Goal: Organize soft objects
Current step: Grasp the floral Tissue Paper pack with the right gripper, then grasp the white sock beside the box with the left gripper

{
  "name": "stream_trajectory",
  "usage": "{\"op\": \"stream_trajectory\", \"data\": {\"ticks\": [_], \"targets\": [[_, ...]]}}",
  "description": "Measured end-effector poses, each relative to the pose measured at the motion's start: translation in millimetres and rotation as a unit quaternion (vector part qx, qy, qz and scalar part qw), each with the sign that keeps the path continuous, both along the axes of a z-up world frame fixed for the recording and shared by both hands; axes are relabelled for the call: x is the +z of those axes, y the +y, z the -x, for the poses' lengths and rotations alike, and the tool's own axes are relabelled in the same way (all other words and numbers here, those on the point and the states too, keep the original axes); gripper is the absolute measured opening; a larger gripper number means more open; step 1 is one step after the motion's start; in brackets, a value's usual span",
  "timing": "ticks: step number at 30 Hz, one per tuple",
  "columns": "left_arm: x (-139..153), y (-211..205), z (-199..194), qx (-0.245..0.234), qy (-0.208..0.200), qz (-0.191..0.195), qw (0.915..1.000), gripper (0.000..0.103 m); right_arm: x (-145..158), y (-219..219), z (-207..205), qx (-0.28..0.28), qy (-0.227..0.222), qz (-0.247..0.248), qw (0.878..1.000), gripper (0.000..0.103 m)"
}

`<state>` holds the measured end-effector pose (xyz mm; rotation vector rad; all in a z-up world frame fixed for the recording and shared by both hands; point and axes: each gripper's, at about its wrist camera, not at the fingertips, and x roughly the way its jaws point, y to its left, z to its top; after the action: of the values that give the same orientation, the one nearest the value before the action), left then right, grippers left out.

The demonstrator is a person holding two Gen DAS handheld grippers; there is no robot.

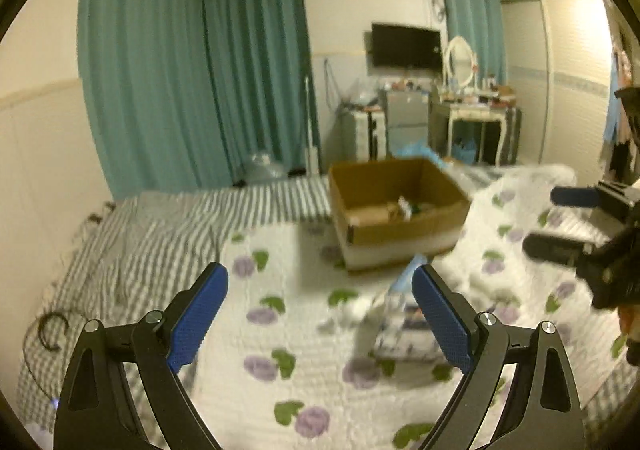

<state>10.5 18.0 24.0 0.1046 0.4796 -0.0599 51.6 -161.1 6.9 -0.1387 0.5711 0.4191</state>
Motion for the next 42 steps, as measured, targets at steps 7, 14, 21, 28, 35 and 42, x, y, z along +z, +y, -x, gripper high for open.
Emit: {"op": "stream_trajectory", "data": {"ticks": [7, 14, 21, 28, 35, 42], "targets": [[-70, -9, -12, 0.03, 0.044, -0.016, 0.9985, 0.095, -100, 30, -31, 0.044, 0.051, 0.055, 0.996, 0.102], [-120, -5, -36, 0.019, 0.123, -0.005, 0.9922, 0.095, -149, 41, -52, 0.099, 0.073, 0.078, 0.989, 0.102], [-142, 13, -51, 0.04, 0.167, 0.02, 0.985, 0.095, -170, 53, -68, 0.11, 0.066, 0.113, 0.985, 0.102], [-143, 12, -46, 0.048, 0.155, 0.02, 0.9865, 0.095, -181, 57, -77, 0.109, 0.088, 0.118, 0.983, 0.103], [-134, 3, -33, 0.048, 0.132, 0.004, 0.99, 0.095, -183, 58, -74, 0.093, 0.093, 0.113, 0.985, 0.091], [-106, 2, -26, 0.054, 0.103, 0.019, 0.993, 0.095, -151, 37, -50, 0.09, 0.07, 0.035, 0.993, 0.082]]}}
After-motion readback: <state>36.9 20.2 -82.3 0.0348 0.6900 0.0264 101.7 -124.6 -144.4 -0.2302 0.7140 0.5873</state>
